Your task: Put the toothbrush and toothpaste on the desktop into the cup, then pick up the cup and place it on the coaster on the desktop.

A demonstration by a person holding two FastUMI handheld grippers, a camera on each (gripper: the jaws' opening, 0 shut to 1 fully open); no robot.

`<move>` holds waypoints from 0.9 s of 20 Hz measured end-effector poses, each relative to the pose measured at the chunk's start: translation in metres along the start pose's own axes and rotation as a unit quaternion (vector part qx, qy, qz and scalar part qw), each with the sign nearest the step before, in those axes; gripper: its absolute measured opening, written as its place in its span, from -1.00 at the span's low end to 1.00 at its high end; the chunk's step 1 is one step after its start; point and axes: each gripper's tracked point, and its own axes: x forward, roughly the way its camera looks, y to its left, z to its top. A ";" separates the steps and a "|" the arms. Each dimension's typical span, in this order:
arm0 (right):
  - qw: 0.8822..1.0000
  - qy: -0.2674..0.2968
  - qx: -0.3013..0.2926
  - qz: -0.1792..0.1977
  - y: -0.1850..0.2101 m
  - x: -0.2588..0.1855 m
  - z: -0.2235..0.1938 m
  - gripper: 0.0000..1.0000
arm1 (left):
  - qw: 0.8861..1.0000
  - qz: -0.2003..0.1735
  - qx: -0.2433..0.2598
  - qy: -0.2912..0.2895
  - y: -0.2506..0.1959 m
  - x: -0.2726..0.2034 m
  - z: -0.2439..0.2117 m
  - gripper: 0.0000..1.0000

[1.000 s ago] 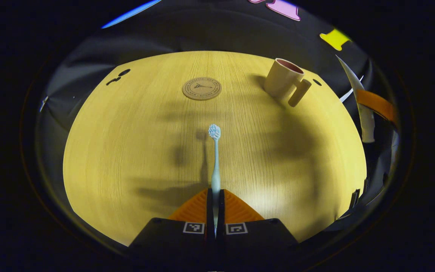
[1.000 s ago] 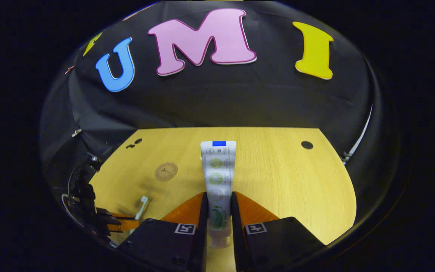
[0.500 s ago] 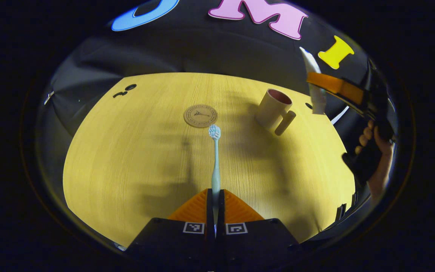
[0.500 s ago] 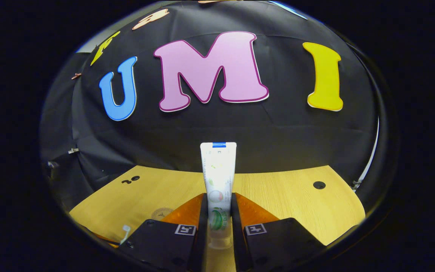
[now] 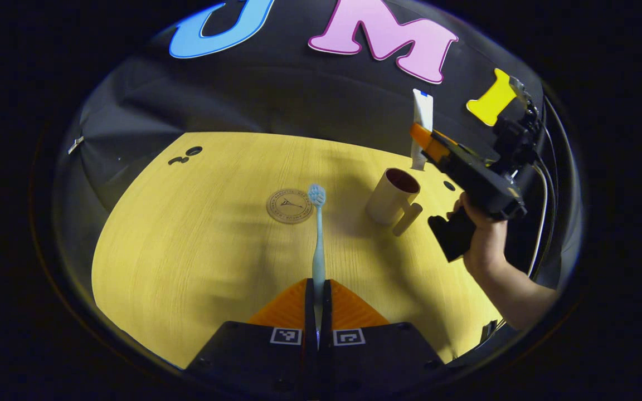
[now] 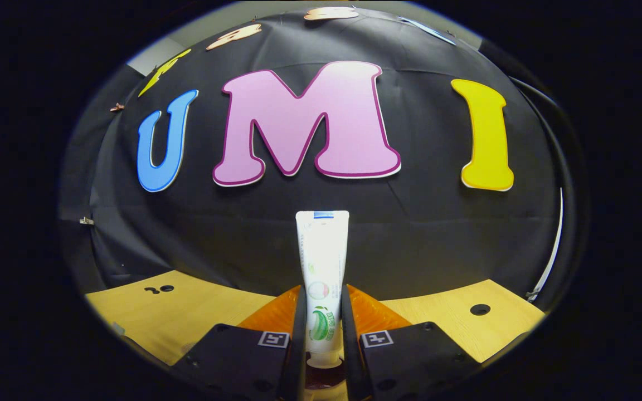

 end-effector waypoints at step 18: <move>1.000 -0.006 -0.028 -0.009 0.004 -0.021 -0.074 0.30 | 0.997 -0.035 -0.002 -0.063 -0.029 0.037 0.020 -0.87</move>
